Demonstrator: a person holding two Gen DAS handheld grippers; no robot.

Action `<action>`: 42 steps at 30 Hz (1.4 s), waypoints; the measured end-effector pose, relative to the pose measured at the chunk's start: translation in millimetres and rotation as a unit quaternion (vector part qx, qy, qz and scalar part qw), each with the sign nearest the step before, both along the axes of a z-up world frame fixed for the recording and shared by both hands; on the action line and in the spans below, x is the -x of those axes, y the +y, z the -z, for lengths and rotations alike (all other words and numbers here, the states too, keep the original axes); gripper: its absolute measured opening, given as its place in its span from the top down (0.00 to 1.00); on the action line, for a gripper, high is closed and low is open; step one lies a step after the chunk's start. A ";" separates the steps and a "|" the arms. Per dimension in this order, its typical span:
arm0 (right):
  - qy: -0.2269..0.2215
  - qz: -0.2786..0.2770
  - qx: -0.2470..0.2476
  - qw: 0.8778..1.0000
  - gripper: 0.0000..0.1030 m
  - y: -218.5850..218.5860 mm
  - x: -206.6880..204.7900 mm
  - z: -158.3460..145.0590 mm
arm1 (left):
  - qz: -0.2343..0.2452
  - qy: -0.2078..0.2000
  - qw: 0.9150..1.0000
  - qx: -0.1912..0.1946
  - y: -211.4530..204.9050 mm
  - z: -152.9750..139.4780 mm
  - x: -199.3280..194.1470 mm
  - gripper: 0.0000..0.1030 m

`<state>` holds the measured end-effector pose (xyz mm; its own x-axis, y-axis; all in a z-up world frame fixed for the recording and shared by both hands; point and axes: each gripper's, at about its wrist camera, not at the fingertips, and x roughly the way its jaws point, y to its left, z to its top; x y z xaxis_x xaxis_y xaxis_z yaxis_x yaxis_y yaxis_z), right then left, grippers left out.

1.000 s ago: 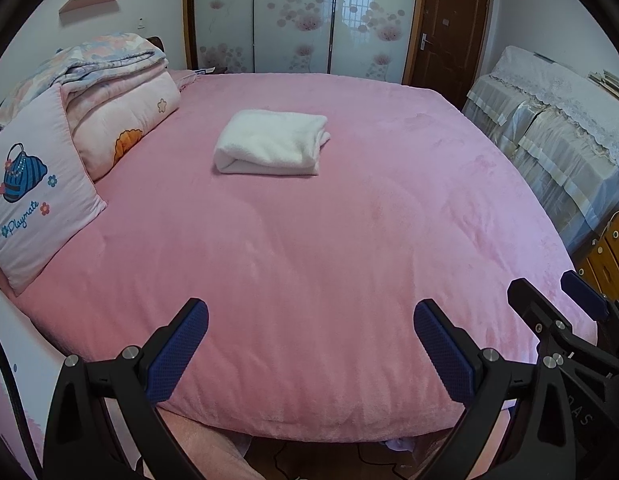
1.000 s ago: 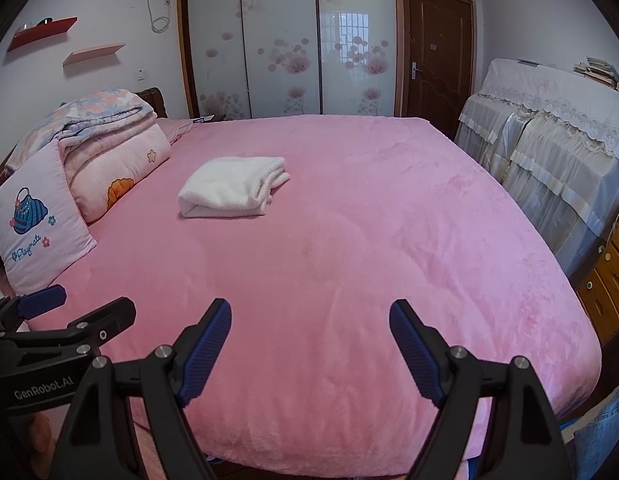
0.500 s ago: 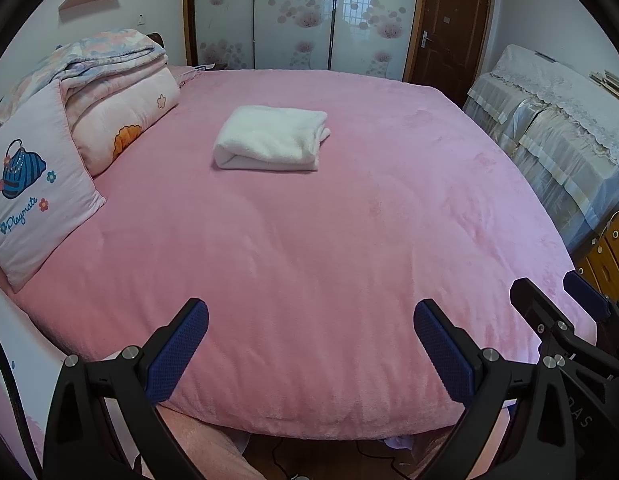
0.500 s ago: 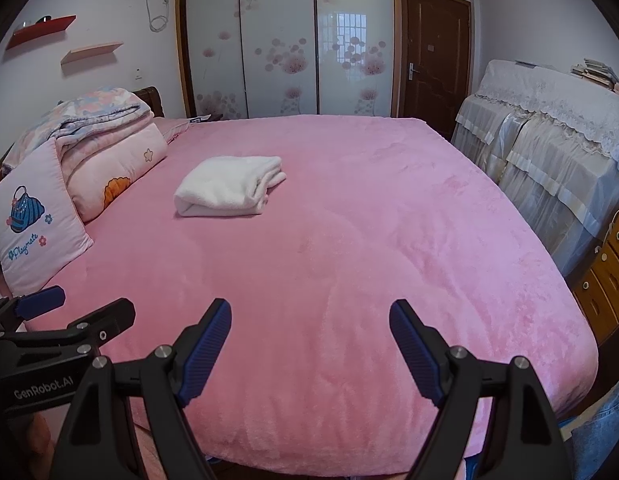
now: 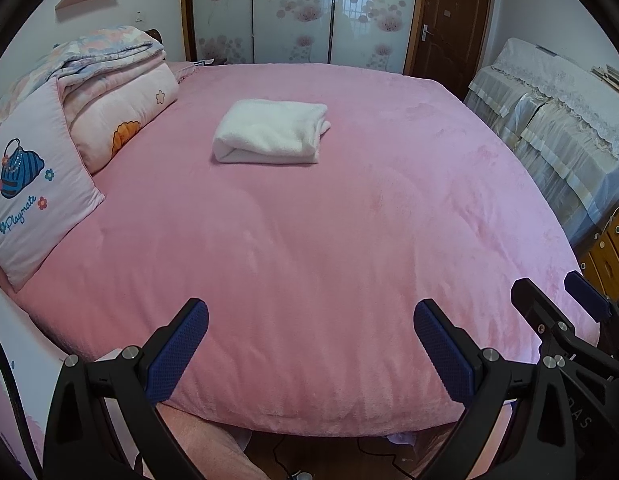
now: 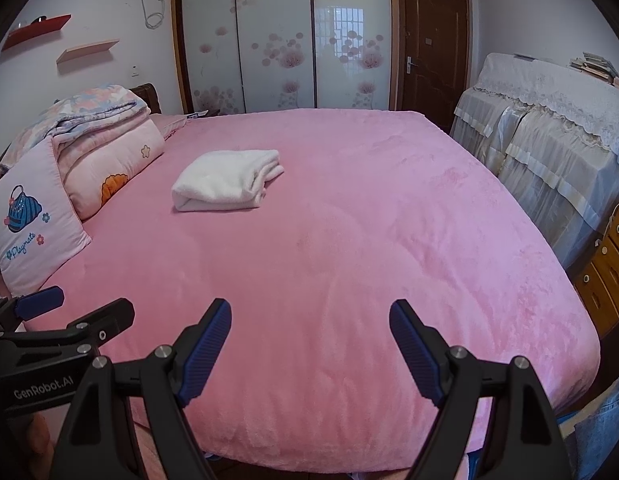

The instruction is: Fold large clothes

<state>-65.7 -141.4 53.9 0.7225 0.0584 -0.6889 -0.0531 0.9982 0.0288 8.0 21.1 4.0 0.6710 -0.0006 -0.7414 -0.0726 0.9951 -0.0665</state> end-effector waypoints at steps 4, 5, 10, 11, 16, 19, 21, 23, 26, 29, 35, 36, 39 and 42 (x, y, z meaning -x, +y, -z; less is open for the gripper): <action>0.003 0.001 0.000 1.000 0.20 -0.8 -1.9 2.4 | 0.002 0.005 1.000 0.001 0.1 1.5 -2.5 0.01; 0.003 0.002 -0.001 1.000 0.20 -0.6 -2.5 2.6 | 0.002 0.006 1.000 0.000 0.0 1.8 -3.1 0.01; 0.007 0.003 -0.002 1.000 0.20 -2.5 -4.4 4.4 | 0.004 0.010 1.000 -0.003 -0.2 3.3 -5.8 0.01; 0.008 0.003 -0.001 1.000 0.20 -2.6 -4.7 4.9 | 0.004 0.010 1.000 -0.003 -0.4 3.6 -6.5 0.01; 0.010 0.004 -0.003 1.000 0.20 -4.5 -6.2 6.9 | 0.006 0.012 1.000 -0.006 -3.7 4.8 -7.7 0.01; 0.013 0.006 -0.004 1.000 0.20 -7.3 -7.8 9.9 | 0.008 0.017 1.000 -0.002 -4.3 6.3 -10.4 0.01; 0.014 0.007 -0.004 1.000 0.20 -8.1 -9.0 11.1 | 0.011 0.022 1.000 0.003 -3.9 7.9 -12.7 0.01; 0.015 0.007 -0.004 1.000 0.20 -9.2 -9.9 11.6 | 0.011 0.024 1.000 0.004 -3.7 8.8 -14.2 0.01; 0.015 0.007 -0.004 1.000 0.20 -9.6 -9.9 11.6 | 0.011 0.020 1.000 -0.004 -4.4 9.0 -15.8 0.01; 0.016 0.007 -0.007 1.000 0.20 -11.0 -10.6 12.5 | 0.011 0.019 1.000 -0.007 -6.1 9.8 -17.6 0.01; 0.017 0.007 -0.008 1.000 0.20 -13.1 -11.0 13.5 | 0.010 0.016 1.000 -0.014 -9.5 10.6 -17.3 0.01; 0.018 0.007 -0.008 1.000 0.20 -14.1 -11.0 14.3 | 0.010 0.016 1.000 -0.014 -10.1 10.8 -16.9 0.01; 0.017 0.007 -0.008 1.000 0.20 -14.4 -11.1 14.2 | 0.011 0.018 1.000 -0.011 -10.1 11.0 -17.4 0.01; 0.018 0.007 -0.008 1.000 0.20 -15.6 -10.9 14.8 | 0.010 0.018 1.000 -0.012 -11.3 10.7 -17.7 0.01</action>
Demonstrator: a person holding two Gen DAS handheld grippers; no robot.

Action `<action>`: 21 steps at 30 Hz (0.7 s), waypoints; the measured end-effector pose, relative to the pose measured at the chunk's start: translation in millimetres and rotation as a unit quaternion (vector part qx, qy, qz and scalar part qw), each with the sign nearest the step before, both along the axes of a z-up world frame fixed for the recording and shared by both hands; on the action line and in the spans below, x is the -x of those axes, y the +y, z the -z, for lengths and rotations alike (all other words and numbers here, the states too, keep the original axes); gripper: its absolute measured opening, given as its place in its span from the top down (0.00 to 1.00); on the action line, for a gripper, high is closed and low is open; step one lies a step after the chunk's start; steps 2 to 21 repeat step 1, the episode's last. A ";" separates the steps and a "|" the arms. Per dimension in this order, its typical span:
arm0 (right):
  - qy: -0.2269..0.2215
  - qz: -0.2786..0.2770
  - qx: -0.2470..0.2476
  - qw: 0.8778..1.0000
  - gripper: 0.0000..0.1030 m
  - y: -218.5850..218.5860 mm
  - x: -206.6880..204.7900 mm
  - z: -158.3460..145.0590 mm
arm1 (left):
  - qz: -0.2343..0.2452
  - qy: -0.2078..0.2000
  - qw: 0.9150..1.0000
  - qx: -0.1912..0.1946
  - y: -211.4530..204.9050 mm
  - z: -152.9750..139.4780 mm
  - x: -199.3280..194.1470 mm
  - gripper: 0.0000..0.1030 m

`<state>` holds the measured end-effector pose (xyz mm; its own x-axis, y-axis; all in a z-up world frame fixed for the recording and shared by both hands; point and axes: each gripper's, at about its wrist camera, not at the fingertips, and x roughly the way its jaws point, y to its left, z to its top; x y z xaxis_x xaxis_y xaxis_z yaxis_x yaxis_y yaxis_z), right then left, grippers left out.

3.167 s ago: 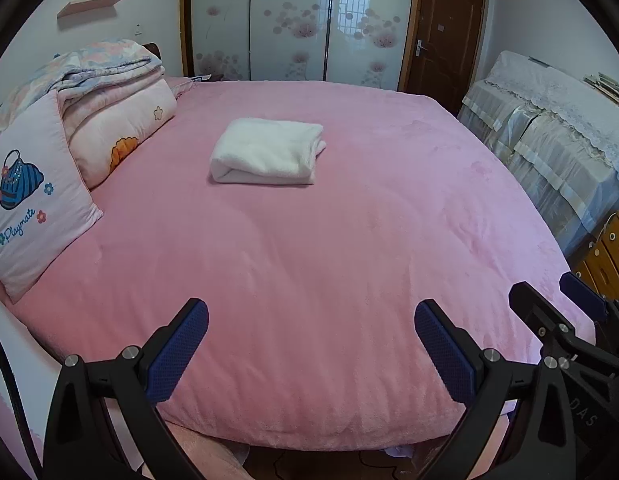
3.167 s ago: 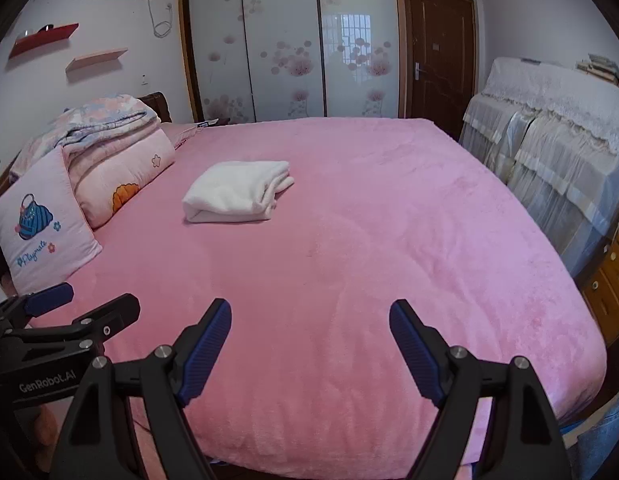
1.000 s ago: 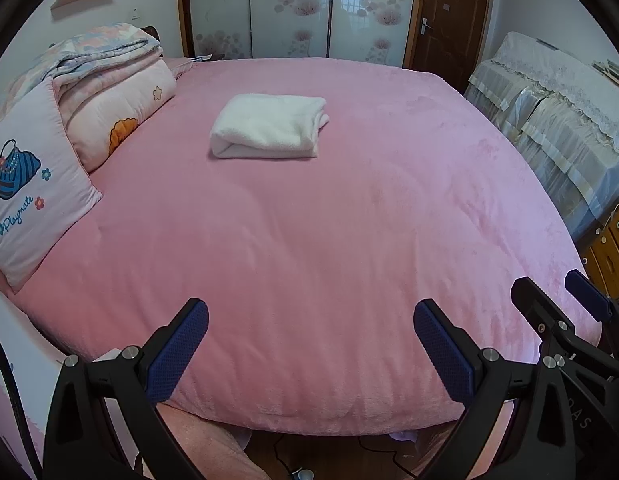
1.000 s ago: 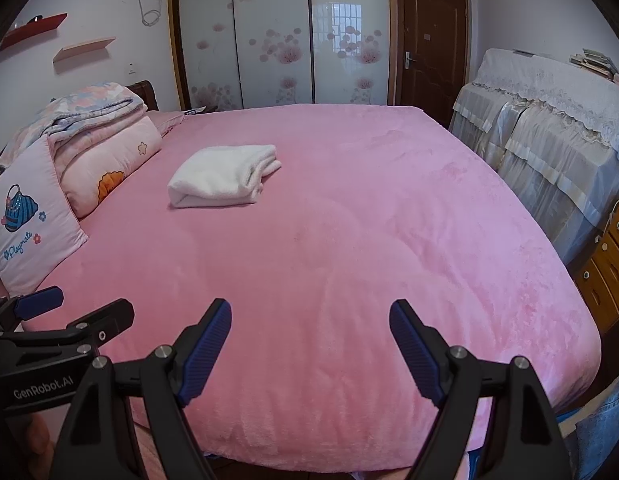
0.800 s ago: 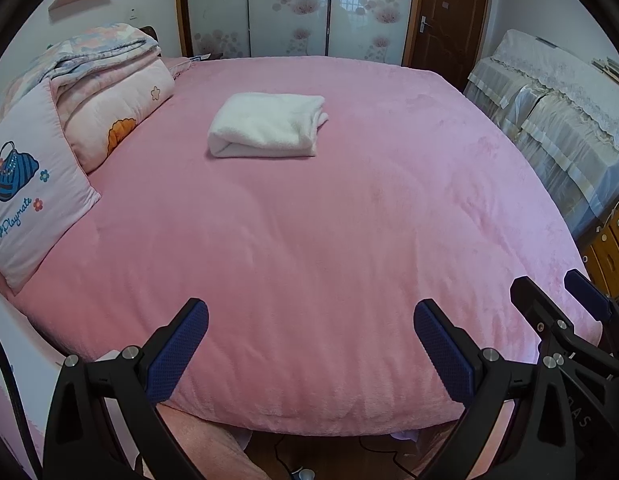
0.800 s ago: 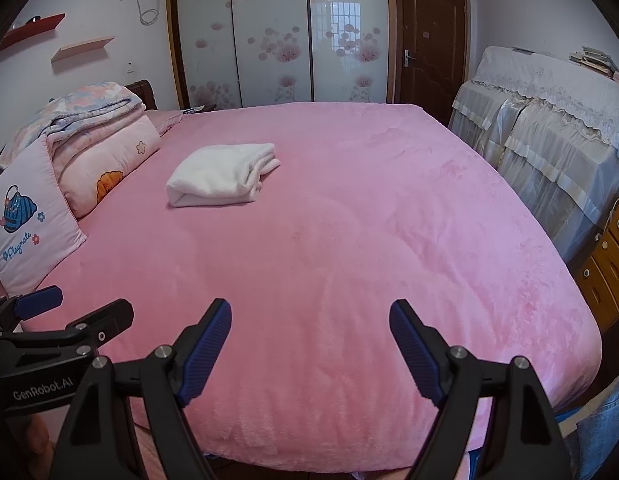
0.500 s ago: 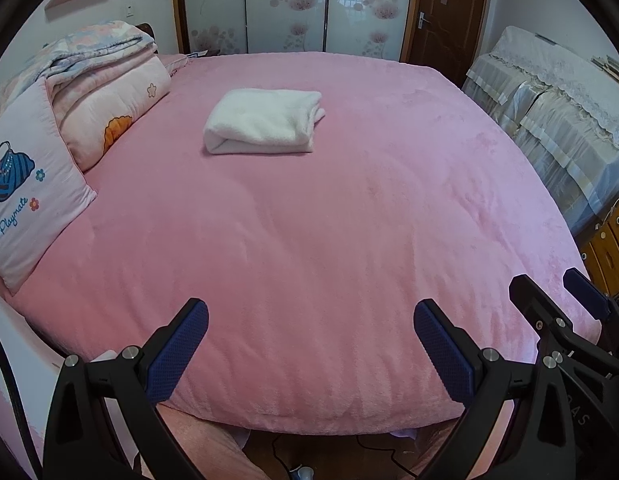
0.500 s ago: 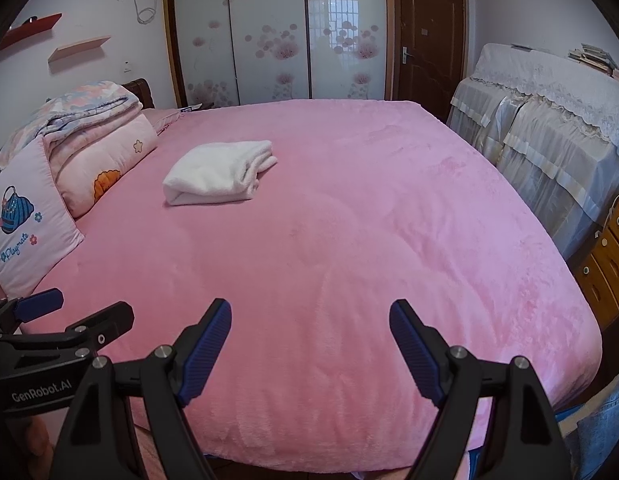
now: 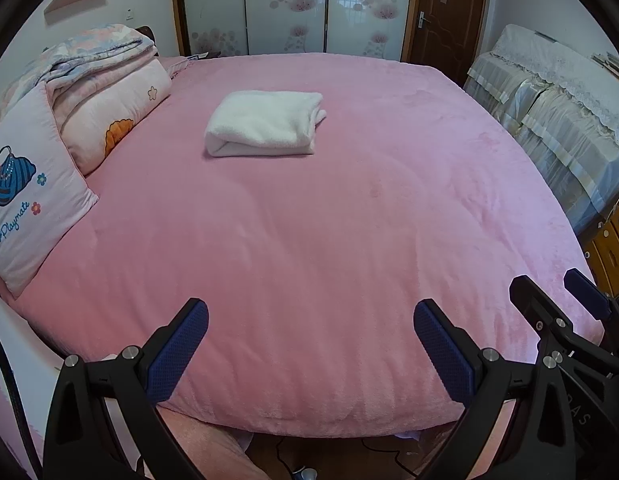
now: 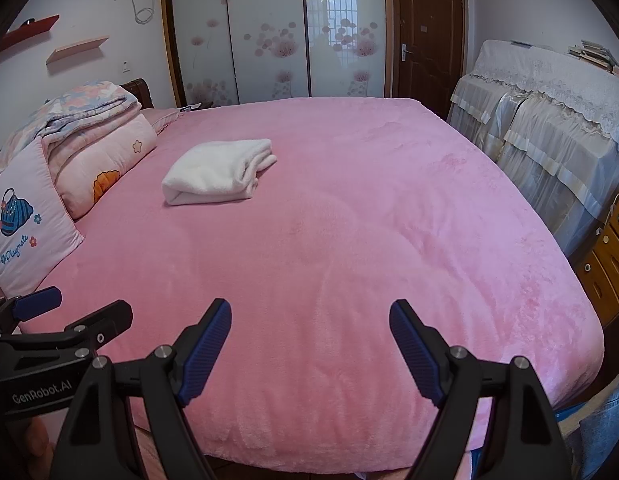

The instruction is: Fold large clothes

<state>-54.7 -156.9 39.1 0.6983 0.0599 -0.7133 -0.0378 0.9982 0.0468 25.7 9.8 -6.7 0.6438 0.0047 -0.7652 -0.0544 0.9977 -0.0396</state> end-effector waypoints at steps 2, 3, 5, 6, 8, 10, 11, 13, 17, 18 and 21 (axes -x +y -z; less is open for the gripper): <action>0.000 0.000 0.000 1.000 0.20 0.3 -0.2 -0.5 | 0.000 0.000 1.000 -0.001 1.4 -0.1 -1.0 0.01; 0.000 0.000 0.000 1.000 0.20 0.3 -0.2 -0.5 | 0.000 0.000 1.000 -0.001 1.4 -0.1 -1.0 0.01; 0.000 0.000 0.000 1.000 0.20 0.3 -0.2 -0.5 | 0.000 0.000 1.000 -0.001 1.4 -0.1 -1.0 0.01; 0.000 0.000 0.000 1.000 0.20 0.3 -0.2 -0.5 | 0.000 0.000 1.000 -0.001 1.4 -0.1 -1.0 0.01; 0.000 0.000 0.000 1.000 0.20 0.3 -0.2 -0.5 | 0.000 0.000 1.000 -0.001 1.4 -0.1 -1.0 0.01; 0.000 0.000 0.000 1.000 0.20 0.3 -0.2 -0.5 | 0.000 0.000 1.000 -0.001 1.4 -0.1 -1.0 0.01; 0.000 0.000 0.000 1.000 0.20 0.3 -0.2 -0.5 | 0.000 0.000 1.000 -0.001 1.4 -0.1 -1.0 0.01; 0.000 0.000 0.000 1.000 0.20 0.3 -0.2 -0.5 | 0.000 0.000 1.000 -0.001 1.4 -0.1 -1.0 0.01; 0.000 0.000 0.000 1.000 0.20 0.3 -0.2 -0.5 | 0.000 0.000 1.000 -0.001 1.4 -0.1 -1.0 0.01; 0.000 0.000 0.000 1.000 0.20 0.3 -0.2 -0.5 | 0.000 0.000 1.000 -0.001 1.4 -0.1 -1.0 0.01; 0.000 0.000 0.000 1.000 0.20 0.3 -0.2 -0.5 | 0.000 0.000 1.000 -0.001 1.4 -0.1 -1.0 0.01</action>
